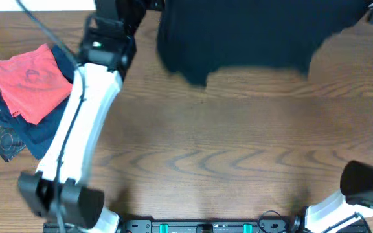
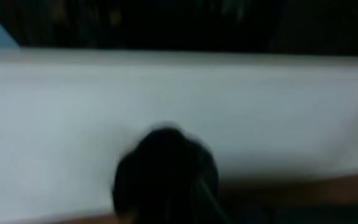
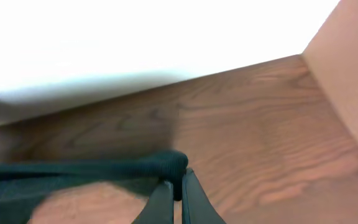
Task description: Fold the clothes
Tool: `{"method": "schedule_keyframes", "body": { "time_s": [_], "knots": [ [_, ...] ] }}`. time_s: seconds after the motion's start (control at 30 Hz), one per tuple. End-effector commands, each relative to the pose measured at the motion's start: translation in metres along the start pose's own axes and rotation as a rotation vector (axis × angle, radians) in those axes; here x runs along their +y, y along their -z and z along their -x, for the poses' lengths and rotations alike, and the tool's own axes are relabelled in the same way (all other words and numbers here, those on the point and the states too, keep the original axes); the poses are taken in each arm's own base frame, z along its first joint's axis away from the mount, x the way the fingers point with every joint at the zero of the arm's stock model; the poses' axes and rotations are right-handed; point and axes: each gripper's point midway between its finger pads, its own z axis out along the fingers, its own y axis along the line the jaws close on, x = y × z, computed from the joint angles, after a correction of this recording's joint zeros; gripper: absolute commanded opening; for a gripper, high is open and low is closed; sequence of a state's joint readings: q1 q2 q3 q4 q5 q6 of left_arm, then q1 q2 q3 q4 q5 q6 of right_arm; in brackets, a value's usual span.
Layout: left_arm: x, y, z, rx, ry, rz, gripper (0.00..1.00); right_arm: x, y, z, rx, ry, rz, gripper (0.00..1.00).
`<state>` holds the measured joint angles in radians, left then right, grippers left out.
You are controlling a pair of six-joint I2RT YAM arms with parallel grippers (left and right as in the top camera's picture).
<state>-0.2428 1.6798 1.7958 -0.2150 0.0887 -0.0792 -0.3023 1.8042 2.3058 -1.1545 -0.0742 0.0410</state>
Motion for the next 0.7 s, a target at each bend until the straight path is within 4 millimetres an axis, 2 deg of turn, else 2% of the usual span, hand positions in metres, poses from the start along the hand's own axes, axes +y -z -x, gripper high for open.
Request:
{"method": "schedule_keyframes", "body": {
  "time_s": [0.0, 0.1, 0.2, 0.27, 0.37, 0.43, 0.53, 0.63, 0.67],
  "knots": [
    [0.022, 0.054, 0.01, 0.077, 0.011, 0.11, 0.06, -0.036, 0.026, -0.007, 0.024, 0.019, -0.145, 0.01],
    [0.032, 0.077, -0.068, 0.403, 0.044, 0.163, 0.06, -0.047, 0.016, -0.052, 0.202, 0.019, -0.193, 0.01],
    [0.036, 0.105, -0.138, 0.686, 0.174, 0.247, 0.06, -0.06, 0.008, -0.097, 0.374, 0.026, -0.257, 0.01],
    [0.031, 0.121, -0.179, 0.851, 0.234, 0.278, 0.06, -0.067, 0.001, -0.127, 0.484, 0.036, -0.289, 0.01],
    [0.01, 0.133, -0.238, 1.064, 0.271, 0.218, 0.06, -0.088, -0.009, -0.172, 0.634, 0.042, -0.393, 0.01],
    [-0.001, 0.141, -0.272, 1.169, 0.279, 0.188, 0.07, -0.101, -0.012, -0.197, 0.702, 0.024, -0.462, 0.01],
    [-0.015, 0.162, -0.321, 1.33, 0.284, 0.157, 0.17, -0.124, -0.011, -0.234, 0.798, -0.005, -0.593, 0.01],
    [-0.028, 0.186, -0.351, 1.452, 0.301, 0.125, 0.28, -0.147, -0.004, -0.257, 0.84, -0.045, -0.731, 0.01],
    [-0.031, 0.195, -0.357, 1.491, 0.303, 0.122, 0.35, -0.153, -0.002, -0.263, 0.849, -0.062, -0.756, 0.01]
  ]
}}
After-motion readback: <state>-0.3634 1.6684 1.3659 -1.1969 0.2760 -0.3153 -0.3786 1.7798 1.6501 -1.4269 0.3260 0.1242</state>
